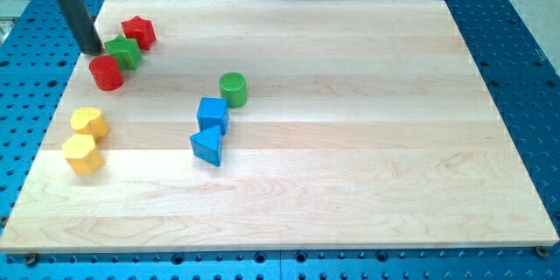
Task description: Move the green star diagonally to the top left of the green circle
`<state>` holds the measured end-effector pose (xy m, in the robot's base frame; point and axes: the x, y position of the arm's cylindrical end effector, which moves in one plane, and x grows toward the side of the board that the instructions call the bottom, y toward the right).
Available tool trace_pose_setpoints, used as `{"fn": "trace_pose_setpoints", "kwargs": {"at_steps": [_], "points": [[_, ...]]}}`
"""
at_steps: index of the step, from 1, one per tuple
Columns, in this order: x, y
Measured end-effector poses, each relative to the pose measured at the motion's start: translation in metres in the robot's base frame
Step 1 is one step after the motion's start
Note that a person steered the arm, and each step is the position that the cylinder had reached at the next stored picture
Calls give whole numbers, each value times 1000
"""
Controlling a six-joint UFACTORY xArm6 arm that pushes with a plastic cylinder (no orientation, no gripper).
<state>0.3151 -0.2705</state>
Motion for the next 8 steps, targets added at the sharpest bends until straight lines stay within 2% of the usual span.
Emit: {"fn": "trace_pose_setpoints", "kwargs": {"at_steps": [1, 3, 5, 7, 8], "points": [[13, 33], [24, 39], [38, 99], [108, 81], [79, 116]]}}
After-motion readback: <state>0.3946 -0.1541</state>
